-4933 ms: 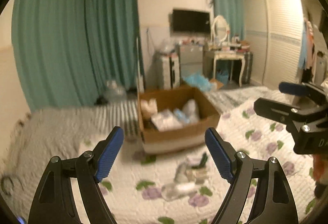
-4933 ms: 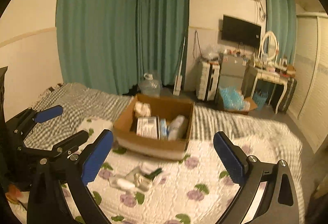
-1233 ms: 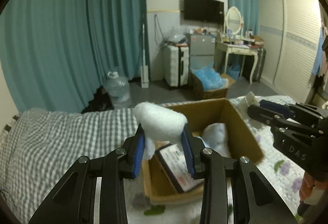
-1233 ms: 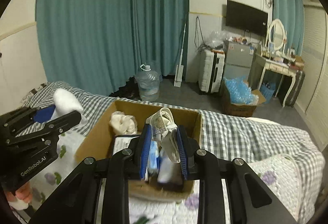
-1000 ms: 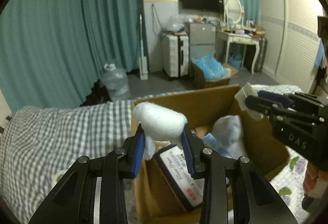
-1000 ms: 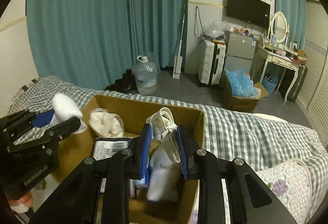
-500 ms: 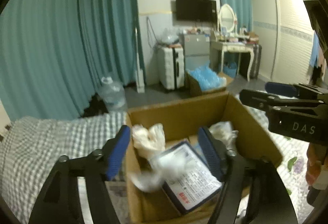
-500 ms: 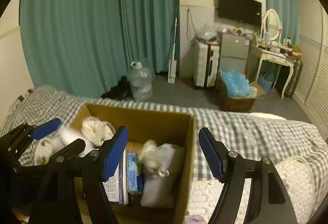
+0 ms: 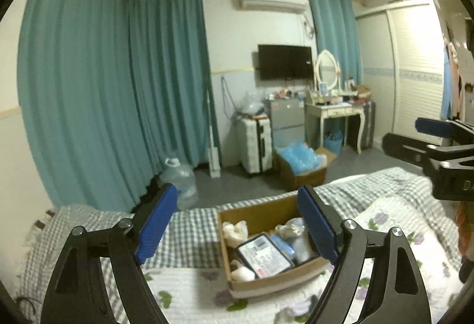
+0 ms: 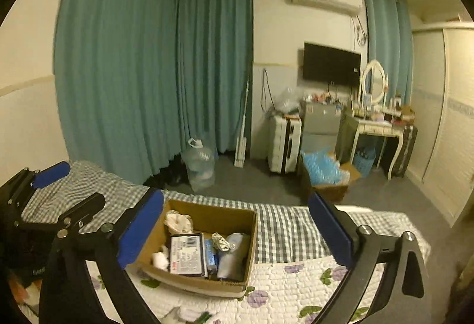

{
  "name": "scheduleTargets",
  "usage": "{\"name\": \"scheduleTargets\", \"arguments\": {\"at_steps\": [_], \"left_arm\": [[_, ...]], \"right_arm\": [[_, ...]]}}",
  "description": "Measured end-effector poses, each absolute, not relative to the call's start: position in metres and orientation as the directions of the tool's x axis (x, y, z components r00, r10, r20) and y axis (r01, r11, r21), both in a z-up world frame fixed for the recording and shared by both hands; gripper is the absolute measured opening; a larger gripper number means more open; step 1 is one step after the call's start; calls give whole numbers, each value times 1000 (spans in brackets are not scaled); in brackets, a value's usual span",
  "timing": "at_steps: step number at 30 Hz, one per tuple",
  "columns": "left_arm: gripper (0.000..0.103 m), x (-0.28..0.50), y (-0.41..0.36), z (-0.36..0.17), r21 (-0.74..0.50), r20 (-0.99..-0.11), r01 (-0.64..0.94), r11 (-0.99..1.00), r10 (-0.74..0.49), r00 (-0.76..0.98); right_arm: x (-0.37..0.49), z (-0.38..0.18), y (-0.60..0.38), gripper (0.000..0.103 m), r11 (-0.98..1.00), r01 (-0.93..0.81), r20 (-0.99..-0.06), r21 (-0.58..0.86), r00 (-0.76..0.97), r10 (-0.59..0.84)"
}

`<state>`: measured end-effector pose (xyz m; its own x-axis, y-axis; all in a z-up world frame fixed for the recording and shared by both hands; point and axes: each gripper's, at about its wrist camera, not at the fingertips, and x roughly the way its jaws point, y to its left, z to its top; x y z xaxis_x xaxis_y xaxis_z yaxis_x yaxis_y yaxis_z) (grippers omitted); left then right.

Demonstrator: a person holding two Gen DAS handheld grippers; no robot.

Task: Organize soft objects
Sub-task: 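Move both tools back toward the last items on the bed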

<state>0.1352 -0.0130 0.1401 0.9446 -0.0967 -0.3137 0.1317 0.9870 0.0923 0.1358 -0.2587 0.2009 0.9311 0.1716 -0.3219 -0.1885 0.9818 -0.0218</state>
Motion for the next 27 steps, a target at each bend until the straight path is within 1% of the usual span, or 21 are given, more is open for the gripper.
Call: {"name": "scheduleTargets", "arguments": {"at_steps": [5, 9, 15, 16, 21, 27], "left_arm": [[85, 93, 1, 157, 64, -303, 113, 992, -88, 949], [85, 70, 9, 144, 72, -296, 71, 995, -47, 954], [85, 59, 14, 99, 53, -345, 57, 997, -35, 938], [85, 62, 12, 88, 50, -363, 65, 997, -43, 931], [85, 82, 10, 47, 45, -430, 64, 997, -39, 902], [84, 107, 8, -6, 23, -513, 54, 998, -35, 857]], "right_arm": [[86, 217, -251, 101, 979, -194, -295, -67, 941, 166], [57, 201, -246, 101, 975, -190, -285, -115, 947, 150], [59, 138, -238, 101, 975, -203, -376, -89, 914, 156], [59, 128, -237, 101, 977, -196, -378, -80, 913, 152], [86, 72, -232, 101, 977, -212, -461, -15, 869, 181], [117, 21, -230, 101, 978, -210, -532, -4, 828, 176]]}}
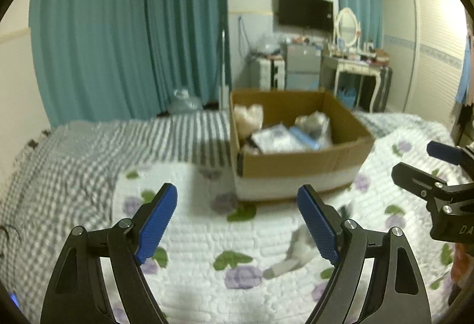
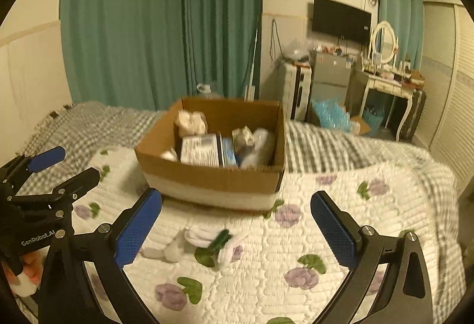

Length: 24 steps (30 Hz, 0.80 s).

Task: Organize soft objects
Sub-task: 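Move both tools back toward the last items on the bed, then grasp the white fuzzy toy with the right tool while the left tool grasps the white plastic piece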

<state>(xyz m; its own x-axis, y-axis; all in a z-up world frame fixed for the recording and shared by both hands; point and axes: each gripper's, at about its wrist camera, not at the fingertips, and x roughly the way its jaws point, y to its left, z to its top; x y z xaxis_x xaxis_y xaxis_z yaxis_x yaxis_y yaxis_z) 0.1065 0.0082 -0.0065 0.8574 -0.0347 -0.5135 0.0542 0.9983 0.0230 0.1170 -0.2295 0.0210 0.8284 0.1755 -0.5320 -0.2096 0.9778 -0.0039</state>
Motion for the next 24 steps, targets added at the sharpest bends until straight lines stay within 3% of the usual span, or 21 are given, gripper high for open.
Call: {"name": "scheduleTargets", "arguments": {"at_steps": [13, 22, 24], "left_arm": [[84, 135, 10, -90, 3, -678, 59, 998, -41, 734], [85, 142, 7, -103, 14, -706, 72, 997, -41, 707], [84, 142, 6, -103, 14, -706, 73, 997, -42, 707]], "right_arm": [[166, -85, -212, 94, 968, -252, -735, -21, 660, 156], [202, -113, -202, 75, 958, -280, -795, 59, 567, 215], [205, -114, -201, 57, 960, -276, -797, 54, 567, 208]]}}
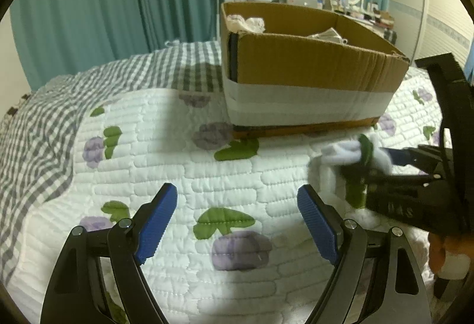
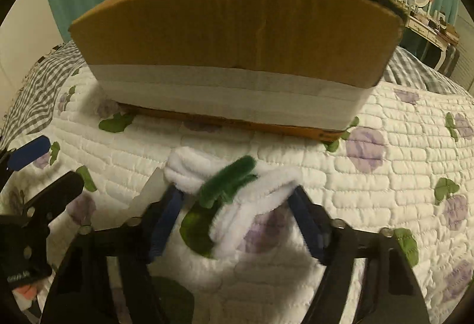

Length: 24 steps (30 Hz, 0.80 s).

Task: Organize soft objects
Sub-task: 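Grasp the white fuzzy toy with the right tool while the left tool grasps the white plastic piece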

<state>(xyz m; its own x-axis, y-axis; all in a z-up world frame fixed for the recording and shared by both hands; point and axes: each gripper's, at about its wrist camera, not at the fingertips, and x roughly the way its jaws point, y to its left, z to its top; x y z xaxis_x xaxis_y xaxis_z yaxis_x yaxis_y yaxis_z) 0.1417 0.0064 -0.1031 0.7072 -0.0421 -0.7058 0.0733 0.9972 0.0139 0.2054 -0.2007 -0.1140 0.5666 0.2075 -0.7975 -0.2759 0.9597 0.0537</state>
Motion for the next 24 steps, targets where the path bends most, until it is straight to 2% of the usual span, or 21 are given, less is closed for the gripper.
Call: {"name": "scheduleTargets", "arguments": {"at_steps": [1, 5, 12, 22, 23, 24], "left_arm": [[84, 142, 6, -103, 14, -707, 73, 997, -42, 706], [84, 138, 5, -102, -1, -715, 83, 997, -59, 697], [84, 124, -18, -96, -47, -719, 134, 990, -127, 684], [82, 141, -49, -119, -27, -779, 139, 990, -109, 618], [78, 143, -51, -122, -26, -782, 142, 990, -108, 613], [64, 146, -53, -126, -27, -788, 143, 989, -110, 605]], "right_arm": [[206, -115, -201, 50, 962, -268, -799, 45, 568, 195], [199, -107, -212, 39, 963, -257, -778, 79, 589, 221], [173, -81, -233, 39, 968, -236, -727, 81, 651, 220], [171, -75, -254, 39, 991, -129, -728, 31, 676, 111], [172, -76, -253, 39, 991, -129, -731, 27, 674, 108], [173, -77, -252, 39, 991, -131, -731, 16, 674, 101]]}}
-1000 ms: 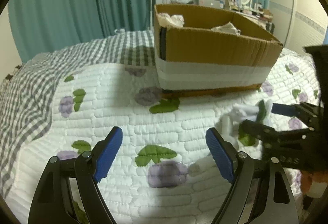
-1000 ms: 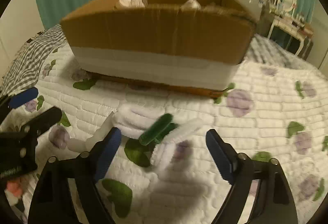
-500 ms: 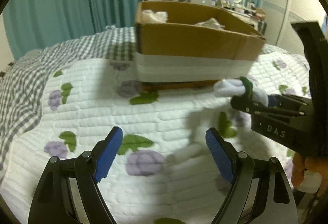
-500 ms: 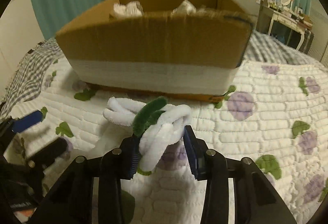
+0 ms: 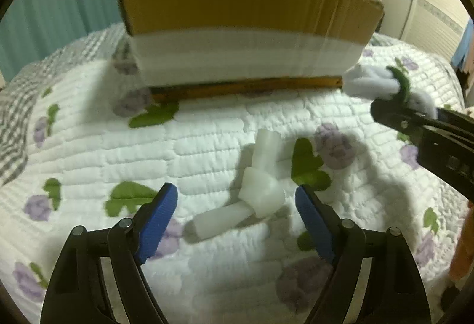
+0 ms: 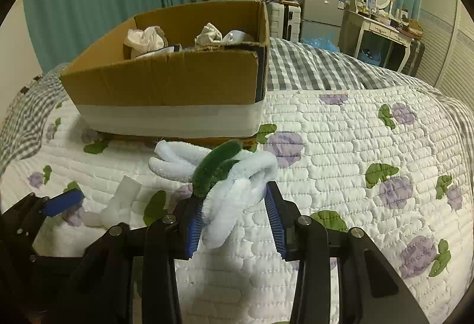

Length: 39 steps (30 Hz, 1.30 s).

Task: Organize soft objects
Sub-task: 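Grasp the white fuzzy toy with the right tool while the left tool grasps the white plastic piece, then carry both items into the cardboard box and open both tools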

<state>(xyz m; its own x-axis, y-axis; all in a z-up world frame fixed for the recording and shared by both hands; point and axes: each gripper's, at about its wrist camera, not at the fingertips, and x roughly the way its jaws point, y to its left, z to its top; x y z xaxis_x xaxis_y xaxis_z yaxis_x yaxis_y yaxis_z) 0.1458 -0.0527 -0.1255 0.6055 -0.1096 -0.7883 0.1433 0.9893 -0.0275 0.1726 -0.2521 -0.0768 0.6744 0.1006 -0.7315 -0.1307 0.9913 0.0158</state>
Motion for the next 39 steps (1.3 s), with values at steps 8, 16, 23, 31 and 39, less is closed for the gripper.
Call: {"name": "scheduleTargets", "arguments": {"at_steps": [8, 16, 23, 31, 39], "left_arm": [[32, 149, -59, -134, -29, -806, 169, 985, -123, 579], [28, 123, -56, -109, -59, -771, 187, 981, -163, 615], [28, 106, -51, -84, -62, -737, 197, 978, -178, 652], [28, 89, -47, -27, -58, -656, 201, 978, -189, 730], [28, 73, -43, 36, -34, -562, 204, 978, -187, 806]], "right_arm": [[169, -79, -245, 39, 988, -152, -727, -4, 679, 102], [156, -67, -244, 39, 986, -166, -706, 21, 695, 132], [133, -49, -249, 39, 985, -166, -683, 48, 714, 153], [104, 2, -246, 39, 986, -167, -619, 4, 774, 134], [92, 67, -237, 39, 981, -190, -531, -40, 836, 140]]}}
